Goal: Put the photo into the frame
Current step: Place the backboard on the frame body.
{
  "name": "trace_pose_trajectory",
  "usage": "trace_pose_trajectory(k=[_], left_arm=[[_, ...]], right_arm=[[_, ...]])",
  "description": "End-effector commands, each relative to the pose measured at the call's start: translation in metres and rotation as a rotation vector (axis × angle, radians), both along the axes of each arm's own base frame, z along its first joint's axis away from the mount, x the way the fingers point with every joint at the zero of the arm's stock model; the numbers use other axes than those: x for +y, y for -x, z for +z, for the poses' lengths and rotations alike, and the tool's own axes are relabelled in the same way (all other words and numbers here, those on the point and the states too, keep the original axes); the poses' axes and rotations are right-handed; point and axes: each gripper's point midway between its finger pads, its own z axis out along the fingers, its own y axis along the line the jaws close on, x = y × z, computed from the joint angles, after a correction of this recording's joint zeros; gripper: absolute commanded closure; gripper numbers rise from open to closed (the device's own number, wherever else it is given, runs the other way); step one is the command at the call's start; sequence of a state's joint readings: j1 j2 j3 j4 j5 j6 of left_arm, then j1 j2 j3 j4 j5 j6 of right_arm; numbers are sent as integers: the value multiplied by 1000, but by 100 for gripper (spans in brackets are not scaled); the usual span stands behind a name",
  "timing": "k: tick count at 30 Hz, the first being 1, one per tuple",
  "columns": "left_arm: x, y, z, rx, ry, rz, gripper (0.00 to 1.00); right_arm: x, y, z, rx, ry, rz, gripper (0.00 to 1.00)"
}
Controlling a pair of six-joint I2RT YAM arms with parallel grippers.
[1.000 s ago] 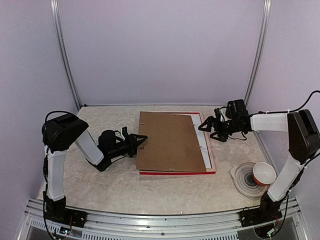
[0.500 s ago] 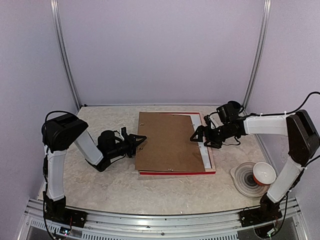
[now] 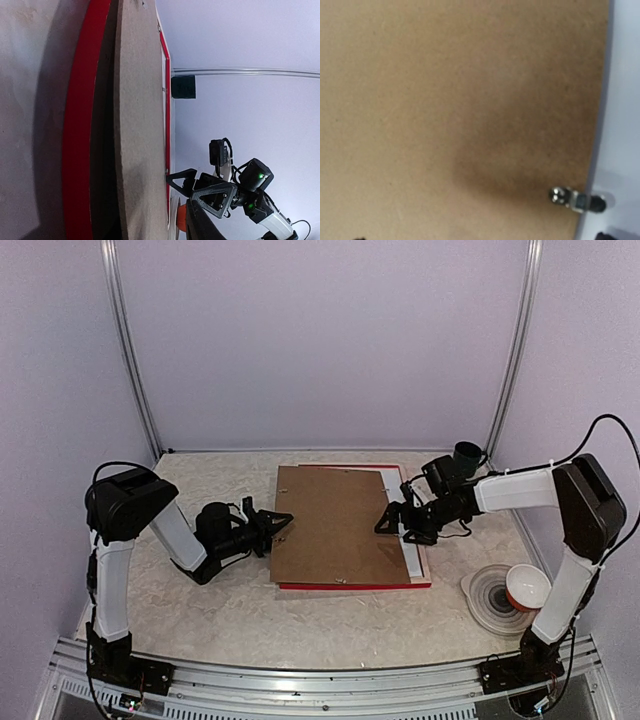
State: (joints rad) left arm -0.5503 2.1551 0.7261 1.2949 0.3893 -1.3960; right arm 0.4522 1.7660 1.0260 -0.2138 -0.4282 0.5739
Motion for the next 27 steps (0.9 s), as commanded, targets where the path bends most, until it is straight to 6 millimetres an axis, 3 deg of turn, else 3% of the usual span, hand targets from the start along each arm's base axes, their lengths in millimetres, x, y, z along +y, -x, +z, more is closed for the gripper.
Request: trace_pose_trajectory(k=[1, 15, 27], left_arm=[[0, 3, 5, -30, 24, -17, 69], [-1, 6, 6, -32, 27, -22, 69], [-2, 6, 6, -30, 36, -24, 69]], right_arm=[[10, -13, 8, -46, -11, -1, 1], [17, -28, 9, -61, -13, -8, 1], [25, -19, 23, -80, -32, 20, 1]])
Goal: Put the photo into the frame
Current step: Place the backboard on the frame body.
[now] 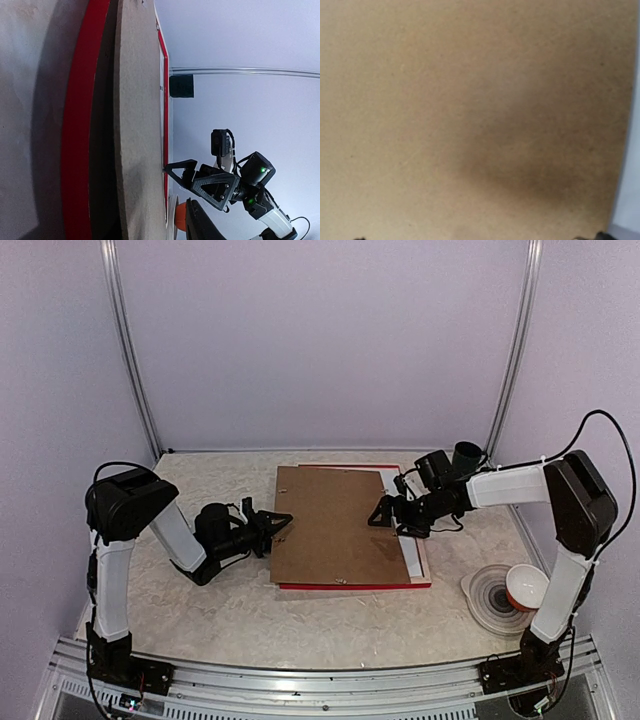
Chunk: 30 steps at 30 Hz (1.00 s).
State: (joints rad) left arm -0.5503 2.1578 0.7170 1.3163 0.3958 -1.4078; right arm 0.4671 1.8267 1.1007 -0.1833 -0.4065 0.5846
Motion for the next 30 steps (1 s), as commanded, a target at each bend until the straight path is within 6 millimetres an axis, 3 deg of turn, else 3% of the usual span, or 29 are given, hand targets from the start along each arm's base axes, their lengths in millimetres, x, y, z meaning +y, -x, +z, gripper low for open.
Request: trace_pose_trajectory(k=[1, 15, 30], left_arm=[[-2, 4, 6, -31, 24, -17, 69], [-3, 4, 6, -29, 27, -23, 69], [0, 2, 6, -24, 32, -20, 69]], right_arm=[[11, 3, 20, -41, -25, 29, 1], [9, 17, 5, -4, 9, 41, 1], [4, 15, -7, 6, 60, 26, 1]])
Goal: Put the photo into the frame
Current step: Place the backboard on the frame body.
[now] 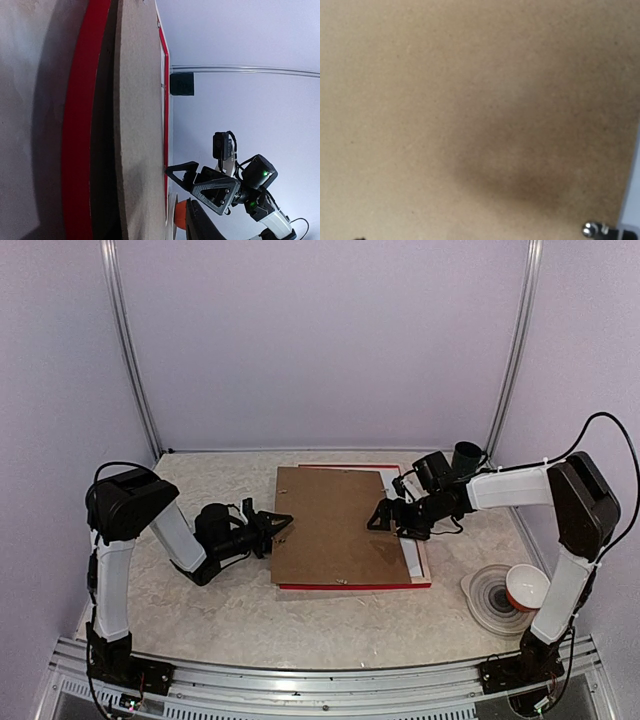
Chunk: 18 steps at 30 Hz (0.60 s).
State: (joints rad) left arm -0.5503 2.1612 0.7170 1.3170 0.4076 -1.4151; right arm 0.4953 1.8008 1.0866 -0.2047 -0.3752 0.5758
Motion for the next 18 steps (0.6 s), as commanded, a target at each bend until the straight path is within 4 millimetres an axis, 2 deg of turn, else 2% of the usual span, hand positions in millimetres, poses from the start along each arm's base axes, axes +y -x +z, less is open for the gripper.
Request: trace_pose_trajectory(k=[1, 6, 18], left_arm=[[1, 0, 7, -34, 29, -8, 69], [2, -1, 6, -30, 28, -9, 69], [2, 0, 4, -28, 35, -14, 69]], right_arm=[[1, 3, -9, 12, 33, 10, 1], [2, 0, -15, 18, 43, 11, 1], [10, -14, -10, -16, 28, 13, 1]])
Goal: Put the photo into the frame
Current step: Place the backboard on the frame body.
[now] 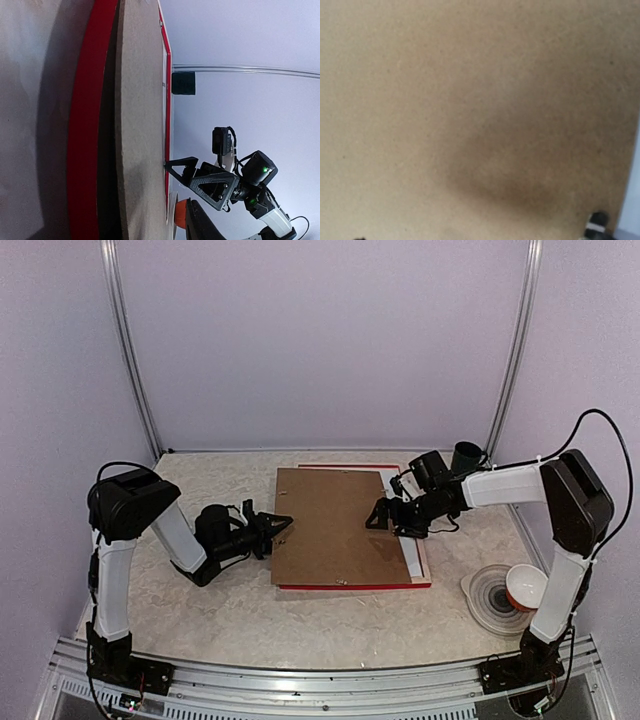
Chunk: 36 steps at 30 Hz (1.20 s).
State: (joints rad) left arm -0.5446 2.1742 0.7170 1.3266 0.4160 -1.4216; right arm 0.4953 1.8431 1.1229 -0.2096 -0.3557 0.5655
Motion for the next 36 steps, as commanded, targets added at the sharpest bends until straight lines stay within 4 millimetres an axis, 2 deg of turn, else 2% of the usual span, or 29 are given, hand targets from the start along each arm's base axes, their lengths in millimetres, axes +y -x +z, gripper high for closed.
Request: trace_pose_trajectory(k=[1, 8, 21, 28, 31, 36], left_arm=[[0, 0, 8, -36, 34, -12, 69], [0, 1, 4, -29, 34, -14, 69], [10, -4, -12, -6, -10, 9, 68], [14, -11, -13, -14, -57, 15, 60], [16, -10, -15, -8, -61, 18, 51], [19, -9, -23, 10, -79, 24, 43]], right_arm=[[9, -6, -3, -12, 2, 19, 1], [13, -9, 2, -23, -17, 25, 1], [0, -30, 21, -67, 34, -17, 1], [-12, -68, 29, -103, 73, -62, 1], [-13, -88, 24, -121, 94, -80, 1], [-6, -116, 14, -143, 75, -89, 1]])
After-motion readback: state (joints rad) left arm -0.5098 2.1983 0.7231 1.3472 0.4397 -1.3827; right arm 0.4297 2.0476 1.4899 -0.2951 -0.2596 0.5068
